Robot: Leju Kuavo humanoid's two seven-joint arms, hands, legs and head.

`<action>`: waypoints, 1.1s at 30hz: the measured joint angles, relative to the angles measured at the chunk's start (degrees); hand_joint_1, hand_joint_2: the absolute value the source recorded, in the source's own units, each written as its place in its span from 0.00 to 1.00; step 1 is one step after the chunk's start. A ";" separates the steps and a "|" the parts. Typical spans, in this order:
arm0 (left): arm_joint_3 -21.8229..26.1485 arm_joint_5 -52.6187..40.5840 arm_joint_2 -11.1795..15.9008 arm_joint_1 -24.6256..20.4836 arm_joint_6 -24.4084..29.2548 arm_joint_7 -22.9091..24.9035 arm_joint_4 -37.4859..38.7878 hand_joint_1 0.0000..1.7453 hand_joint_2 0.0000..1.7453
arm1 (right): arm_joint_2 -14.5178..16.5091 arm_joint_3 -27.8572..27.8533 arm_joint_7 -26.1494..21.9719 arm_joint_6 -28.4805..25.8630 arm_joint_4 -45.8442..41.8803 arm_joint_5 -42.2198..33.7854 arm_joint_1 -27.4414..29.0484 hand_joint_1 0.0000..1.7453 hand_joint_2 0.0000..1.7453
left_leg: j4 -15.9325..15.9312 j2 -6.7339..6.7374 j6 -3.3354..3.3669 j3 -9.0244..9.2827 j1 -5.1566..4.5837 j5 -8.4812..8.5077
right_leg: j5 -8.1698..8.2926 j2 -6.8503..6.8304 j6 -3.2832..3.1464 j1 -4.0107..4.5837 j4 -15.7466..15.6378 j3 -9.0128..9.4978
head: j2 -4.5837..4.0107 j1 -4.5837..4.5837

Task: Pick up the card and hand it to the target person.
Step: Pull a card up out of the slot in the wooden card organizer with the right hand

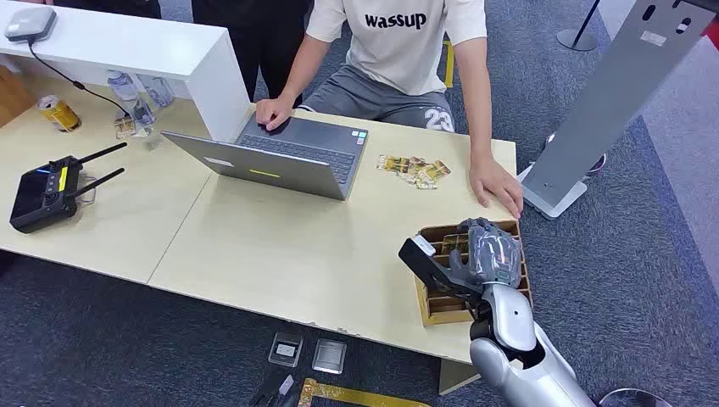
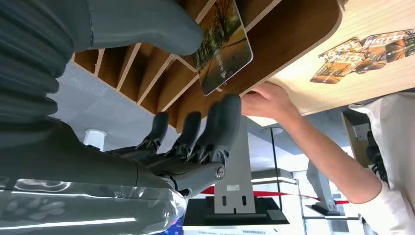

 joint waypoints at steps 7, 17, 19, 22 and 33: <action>-0.05 -0.03 0.00 -0.01 -0.03 0.00 0.01 0.00 0.00 | 0.61 0.14 -0.17 0.18 1.13 -0.05 0.04 0.40 1.00 | -0.01 0.02 -0.01 0.01 0.01 0.00 | 0.01 0.02 0.00 0.01 -0.02 0.00 | 0.00 0.00; -0.44 -0.36 0.14 -0.05 -0.02 0.11 -0.01 0.00 0.00 | 1.29 -0.04 -0.92 -0.71 4.92 -0.64 0.12 0.44 1.00 | -0.05 0.02 -0.01 0.06 0.02 0.01 | 0.02 0.01 -0.01 0.02 -0.05 0.06 | 0.00 0.00; -0.52 -0.43 0.16 -0.06 -0.03 0.13 -0.02 0.00 0.00 | 1.32 -0.09 -1.00 -0.86 4.96 -0.65 0.31 0.44 1.00 | -0.05 0.01 -0.01 0.05 0.02 0.01 | 0.02 0.00 0.00 0.02 -0.06 0.06 | 0.00 0.00; -0.62 -0.53 0.18 -0.07 -0.04 0.18 -0.01 0.00 0.00 | 1.40 -0.13 -1.11 -0.92 4.96 -0.65 0.43 0.45 1.00 | -0.03 0.00 -0.01 0.04 0.02 0.00 | 0.00 0.01 0.00 0.02 -0.04 0.04 | 0.00 0.00; -1.05 -0.90 0.20 -0.10 -0.25 0.36 -0.03 0.00 0.00 | 0.40 -1.07 -0.07 -0.33 2.64 -0.40 1.62 0.48 1.00 | -0.05 -0.01 -0.01 0.06 0.01 0.01 | 0.01 -0.03 -0.01 0.02 -0.05 0.06 | 0.00 0.00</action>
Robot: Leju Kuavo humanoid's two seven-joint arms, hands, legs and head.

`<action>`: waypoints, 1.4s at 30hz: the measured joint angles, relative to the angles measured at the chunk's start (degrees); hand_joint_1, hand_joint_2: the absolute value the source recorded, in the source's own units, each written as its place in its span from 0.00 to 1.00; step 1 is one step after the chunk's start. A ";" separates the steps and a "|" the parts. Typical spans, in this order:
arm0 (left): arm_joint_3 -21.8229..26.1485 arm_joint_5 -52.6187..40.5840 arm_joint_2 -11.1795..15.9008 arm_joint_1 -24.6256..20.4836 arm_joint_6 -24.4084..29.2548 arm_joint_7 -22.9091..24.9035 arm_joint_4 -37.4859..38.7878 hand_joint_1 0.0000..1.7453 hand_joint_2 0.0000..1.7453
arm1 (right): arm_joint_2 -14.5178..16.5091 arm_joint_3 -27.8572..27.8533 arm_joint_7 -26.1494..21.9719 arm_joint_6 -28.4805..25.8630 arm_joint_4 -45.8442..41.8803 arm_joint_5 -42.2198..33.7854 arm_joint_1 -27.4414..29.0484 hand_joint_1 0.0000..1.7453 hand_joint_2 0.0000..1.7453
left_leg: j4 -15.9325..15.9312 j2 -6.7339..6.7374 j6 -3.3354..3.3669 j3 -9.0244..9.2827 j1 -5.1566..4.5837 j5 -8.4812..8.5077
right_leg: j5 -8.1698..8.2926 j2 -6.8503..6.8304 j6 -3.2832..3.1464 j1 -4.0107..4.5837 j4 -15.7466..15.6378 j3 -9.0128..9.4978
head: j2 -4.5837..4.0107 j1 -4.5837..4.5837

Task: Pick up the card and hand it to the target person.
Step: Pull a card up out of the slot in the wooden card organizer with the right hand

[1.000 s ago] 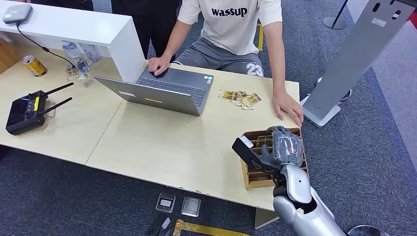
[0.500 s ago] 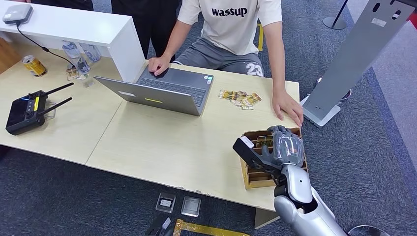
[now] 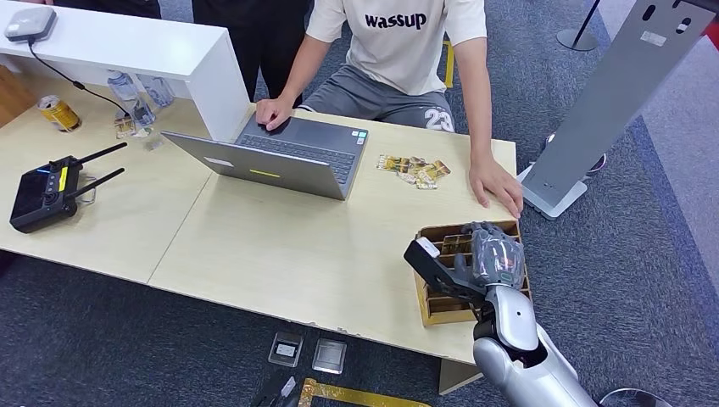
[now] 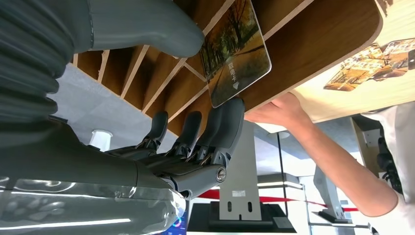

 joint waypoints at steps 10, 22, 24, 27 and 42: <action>-0.08 -0.01 0.05 -0.01 0.00 0.06 0.02 0.00 0.00 | -0.34 -0.79 0.53 0.02 -1.75 0.74 0.54 0.73 1.00 | 0.03 -0.02 0.00 -0.02 0.00 -0.01 | -0.02 0.00 0.00 0.00 0.02 -0.03 | 0.00 0.00; -0.05 0.02 -0.03 -0.02 0.20 0.06 0.02 0.00 0.00 | -0.11 -0.98 0.52 -0.11 -1.69 0.98 0.52 0.93 1.00 | 0.04 0.00 0.00 -0.04 0.01 -0.01 | -0.01 0.02 0.01 0.00 0.03 -0.05 | 0.00 0.00; -0.51 -0.65 -0.01 -0.07 0.42 -0.71 -0.01 0.00 0.25 | -0.21 -1.22 0.55 -0.06 -1.85 0.95 0.81 0.96 1.00 | 0.03 0.01 0.00 -0.03 0.01 -0.02 | -0.01 0.02 0.01 0.00 0.03 -0.04 | 0.00 0.00; -1.27 -1.65 0.01 -0.13 0.61 -1.36 -0.06 0.00 1.00 | -0.33 -1.46 0.51 0.01 -2.02 0.95 1.14 0.96 1.00 | 0.01 0.00 0.00 0.00 0.00 0.00 | -0.01 -0.01 -0.01 0.00 0.01 -0.01 | 0.00 0.00; 0.15 -0.29 0.01 -0.01 0.43 -0.82 0.02 0.00 1.00 | -2.91 -3.87 2.35 0.45 -13.20 0.84 2.41 0.96 1.00 | 0.07 0.00 0.01 -0.06 -0.02 -0.03 | -0.04 -0.01 0.00 -0.02 0.08 -0.08 | 0.00 0.00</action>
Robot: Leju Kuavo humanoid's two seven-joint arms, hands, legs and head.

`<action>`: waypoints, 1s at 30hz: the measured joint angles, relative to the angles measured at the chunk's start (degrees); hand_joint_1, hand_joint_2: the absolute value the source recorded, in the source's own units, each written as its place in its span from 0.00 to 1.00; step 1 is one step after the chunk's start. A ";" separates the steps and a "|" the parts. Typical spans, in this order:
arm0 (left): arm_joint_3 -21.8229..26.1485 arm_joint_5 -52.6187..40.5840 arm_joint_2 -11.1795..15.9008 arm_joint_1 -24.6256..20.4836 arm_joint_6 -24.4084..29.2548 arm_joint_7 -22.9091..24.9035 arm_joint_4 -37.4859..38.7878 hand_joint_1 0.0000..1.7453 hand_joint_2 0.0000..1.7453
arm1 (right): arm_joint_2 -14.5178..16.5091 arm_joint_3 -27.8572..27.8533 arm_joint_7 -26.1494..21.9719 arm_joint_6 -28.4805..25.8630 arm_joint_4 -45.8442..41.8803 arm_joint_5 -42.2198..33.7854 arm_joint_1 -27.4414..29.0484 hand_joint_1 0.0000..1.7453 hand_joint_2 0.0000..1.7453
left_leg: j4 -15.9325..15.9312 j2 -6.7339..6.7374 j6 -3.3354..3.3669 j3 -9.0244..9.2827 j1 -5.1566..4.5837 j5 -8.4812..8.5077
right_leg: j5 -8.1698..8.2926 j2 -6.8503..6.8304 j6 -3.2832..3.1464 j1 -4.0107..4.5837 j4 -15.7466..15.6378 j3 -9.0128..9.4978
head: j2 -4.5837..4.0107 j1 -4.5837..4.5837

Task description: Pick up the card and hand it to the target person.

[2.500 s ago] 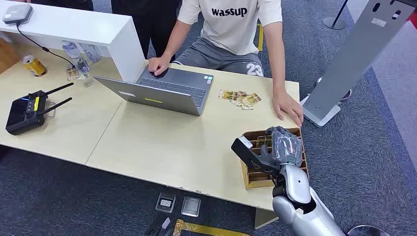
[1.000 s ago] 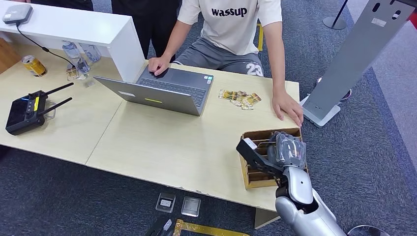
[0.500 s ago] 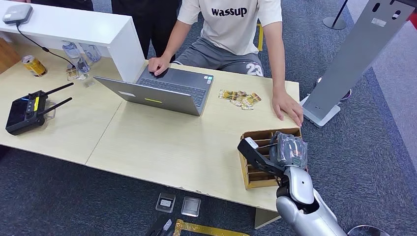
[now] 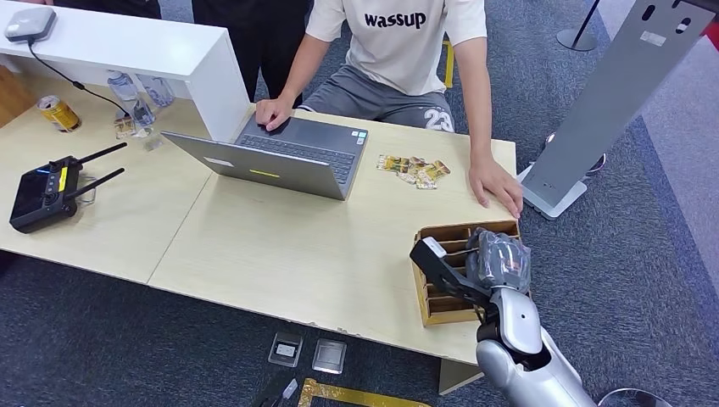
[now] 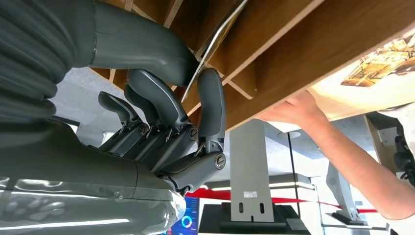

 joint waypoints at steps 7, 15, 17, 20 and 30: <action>0.61 0.69 -0.02 0.07 0.04 -0.19 0.05 0.00 1.00 | -3.54 -3.40 3.17 0.62 -16.24 0.99 2.82 0.96 1.00 | 0.07 -0.06 0.01 -0.10 -0.02 0.00 | -0.02 -0.05 0.01 -0.02 0.07 -0.09 | 0.00 0.00; 1.35 1.49 -0.09 0.12 0.06 -0.40 0.10 0.00 1.00 | -5.99 -7.35 5.82 1.63 -32.46 3.23 6.65 0.96 1.00 | 0.08 -0.11 0.00 -0.10 -0.02 -0.01 | -0.05 -0.10 0.01 -0.02 0.09 -0.09 | 0.00 0.00; 1.41 1.57 -0.11 0.14 0.05 -0.40 0.12 0.00 1.00 | -6.16 -7.83 6.12 1.83 -34.82 3.51 7.34 0.96 1.00 | 0.09 -0.11 0.00 -0.09 -0.03 -0.02 | -0.07 -0.12 0.00 -0.03 0.10 -0.08 | 0.00 0.00; 1.42 1.60 -0.16 0.14 0.05 -0.39 0.13 0.00 1.00 | -6.05 -7.89 6.17 1.85 -35.85 3.51 7.81 0.96 1.00 | 0.07 -0.09 0.00 -0.06 -0.02 -0.02 | -0.05 -0.09 0.00 -0.02 0.07 -0.06 | 0.00 0.00; 0.81 1.06 -0.11 0.07 -0.16 -0.38 0.16 0.00 1.00 | -2.28 -8.48 -0.44 -6.54 -20.09 -0.73 3.68 0.96 1.00 | -0.04 0.04 0.00 0.10 0.03 0.02 | 0.05 0.07 0.01 0.02 -0.07 0.09 | 0.00 0.00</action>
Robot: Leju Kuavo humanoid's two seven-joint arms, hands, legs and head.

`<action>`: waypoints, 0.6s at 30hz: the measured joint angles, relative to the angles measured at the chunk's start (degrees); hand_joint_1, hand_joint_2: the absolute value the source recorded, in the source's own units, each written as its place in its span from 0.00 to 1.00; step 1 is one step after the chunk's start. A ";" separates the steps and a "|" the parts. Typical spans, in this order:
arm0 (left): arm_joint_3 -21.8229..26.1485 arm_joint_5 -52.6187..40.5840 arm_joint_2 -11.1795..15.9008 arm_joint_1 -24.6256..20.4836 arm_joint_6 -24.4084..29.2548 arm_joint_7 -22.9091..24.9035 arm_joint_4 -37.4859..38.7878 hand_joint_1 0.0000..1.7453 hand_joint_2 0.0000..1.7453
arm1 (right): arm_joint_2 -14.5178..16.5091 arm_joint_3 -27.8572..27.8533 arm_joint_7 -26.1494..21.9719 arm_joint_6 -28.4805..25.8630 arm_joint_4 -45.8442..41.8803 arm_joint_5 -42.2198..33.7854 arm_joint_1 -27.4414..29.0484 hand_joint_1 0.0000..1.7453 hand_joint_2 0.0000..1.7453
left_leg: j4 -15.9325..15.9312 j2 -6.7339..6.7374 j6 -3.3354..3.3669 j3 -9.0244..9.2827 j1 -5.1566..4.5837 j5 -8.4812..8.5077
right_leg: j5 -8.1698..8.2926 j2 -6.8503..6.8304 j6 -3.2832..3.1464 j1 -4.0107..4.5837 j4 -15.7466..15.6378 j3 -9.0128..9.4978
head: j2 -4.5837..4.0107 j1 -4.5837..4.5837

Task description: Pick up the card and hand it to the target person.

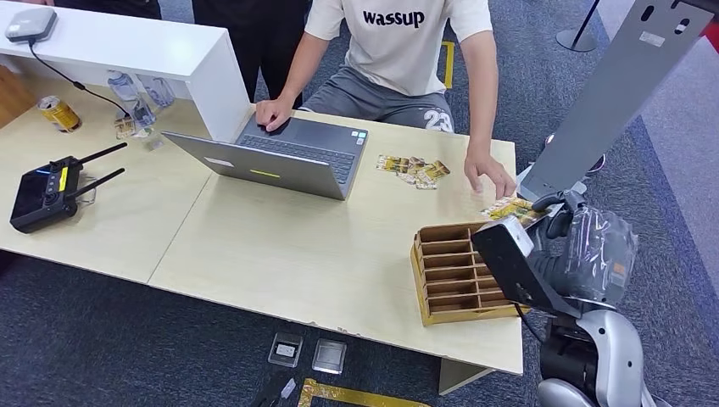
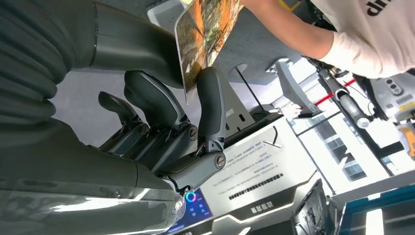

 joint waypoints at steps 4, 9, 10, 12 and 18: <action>-0.51 -0.43 -0.10 -0.03 0.04 0.38 -0.01 0.00 1.00 | 2.57 0.09 -5.41 -8.32 14.65 -3.72 -5.01 0.96 1.00 | -0.06 0.15 0.00 0.09 0.01 0.01 | 0.07 0.15 0.00 0.01 -0.07 0.07 | 0.00 0.00; -1.35 -1.15 -0.13 -0.11 0.13 0.96 -0.05 0.00 1.00 | 5.11 0.55 -10.65 -17.67 30.30 -7.86 -10.86 0.96 1.00 | -0.13 0.23 -0.01 0.18 0.02 0.05 | 0.13 0.22 -0.01 0.02 -0.14 0.15 | 0.00 0.00; -1.48 -1.28 -0.12 -0.12 0.12 1.01 -0.05 0.00 1.00 | 5.41 0.53 -11.31 -18.76 32.12 -8.29 -11.50 0.96 1.00 | -0.12 0.21 -0.01 0.17 0.03 0.04 | 0.12 0.21 0.00 0.03 -0.13 0.16 | 0.00 0.00; -1.71 -1.49 -0.11 -0.14 0.07 1.09 -0.05 0.00 1.00 | 5.95 0.58 -12.39 -20.25 35.29 -9.00 -12.63 0.96 1.00 | -0.13 0.23 0.00 0.19 0.02 0.04 | 0.12 0.22 -0.01 0.03 -0.14 0.17 | 0.00 0.00; -1.89 -1.64 -0.05 -0.15 -0.10 1.11 0.00 0.00 1.00 | 9.10 0.72 -16.25 -22.33 45.73 -11.61 -16.68 0.96 1.00 | -0.13 0.14 -0.02 0.15 0.01 0.03 | 0.08 0.13 -0.02 0.02 -0.10 0.15 | 0.00 0.00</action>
